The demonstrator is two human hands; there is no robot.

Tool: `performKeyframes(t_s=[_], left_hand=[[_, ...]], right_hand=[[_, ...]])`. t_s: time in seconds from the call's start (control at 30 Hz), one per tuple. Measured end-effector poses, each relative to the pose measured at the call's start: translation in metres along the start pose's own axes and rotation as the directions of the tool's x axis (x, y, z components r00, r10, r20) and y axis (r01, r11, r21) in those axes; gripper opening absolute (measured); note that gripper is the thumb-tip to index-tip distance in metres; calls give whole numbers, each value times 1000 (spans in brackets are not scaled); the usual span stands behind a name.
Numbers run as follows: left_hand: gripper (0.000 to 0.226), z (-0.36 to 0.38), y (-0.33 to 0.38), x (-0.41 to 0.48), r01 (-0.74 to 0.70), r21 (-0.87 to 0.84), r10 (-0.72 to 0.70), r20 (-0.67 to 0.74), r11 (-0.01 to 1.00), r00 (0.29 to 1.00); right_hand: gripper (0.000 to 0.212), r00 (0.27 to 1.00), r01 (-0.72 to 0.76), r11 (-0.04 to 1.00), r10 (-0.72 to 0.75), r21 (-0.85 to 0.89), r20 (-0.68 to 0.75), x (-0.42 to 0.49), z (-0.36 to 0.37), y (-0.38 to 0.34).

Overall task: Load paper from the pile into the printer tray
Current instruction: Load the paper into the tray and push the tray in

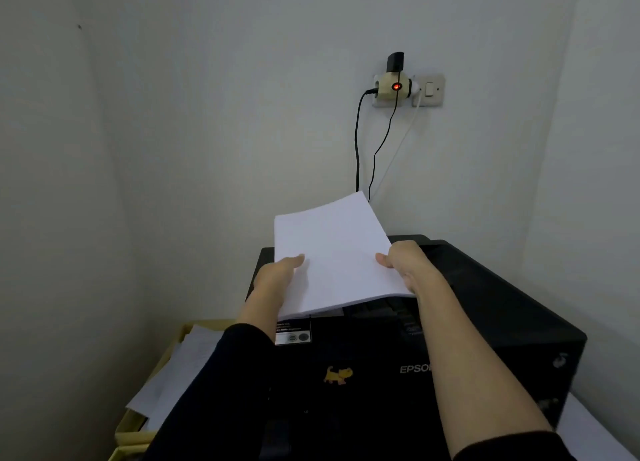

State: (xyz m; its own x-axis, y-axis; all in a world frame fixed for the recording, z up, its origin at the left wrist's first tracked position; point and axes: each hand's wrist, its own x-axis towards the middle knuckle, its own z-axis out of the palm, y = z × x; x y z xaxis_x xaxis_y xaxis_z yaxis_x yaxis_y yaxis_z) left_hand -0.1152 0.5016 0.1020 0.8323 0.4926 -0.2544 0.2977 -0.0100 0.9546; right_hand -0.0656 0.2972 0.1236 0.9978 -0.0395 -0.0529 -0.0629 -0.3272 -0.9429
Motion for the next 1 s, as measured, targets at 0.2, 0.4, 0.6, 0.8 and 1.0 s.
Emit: performKeyframes(t_s=[0.2, 0.4, 0.6, 0.8, 1.0], left_hand=[[45, 6, 15, -5, -281, 79, 288, -100, 956, 952], [47, 11, 22, -25, -474, 308, 556, -289, 825, 779], [48, 11, -11, -20, -530, 82, 534, -226, 844, 815], [38, 10, -15, -25, -537, 70, 537, -232, 841, 811], [32, 11, -14, -34, -526, 89, 532, -198, 846, 823]], right_hand=[[26, 982, 160, 979, -145, 129, -118, -2, 4, -1], [34, 921, 372, 916, -345, 151, -178, -17, 34, -8], [37, 933, 347, 914, -315, 209, -171, -20, 50, 19], [34, 938, 334, 919, -302, 208, -171, -23, 49, 22], [35, 918, 353, 917, -303, 183, -256, -29, 53, 22]])
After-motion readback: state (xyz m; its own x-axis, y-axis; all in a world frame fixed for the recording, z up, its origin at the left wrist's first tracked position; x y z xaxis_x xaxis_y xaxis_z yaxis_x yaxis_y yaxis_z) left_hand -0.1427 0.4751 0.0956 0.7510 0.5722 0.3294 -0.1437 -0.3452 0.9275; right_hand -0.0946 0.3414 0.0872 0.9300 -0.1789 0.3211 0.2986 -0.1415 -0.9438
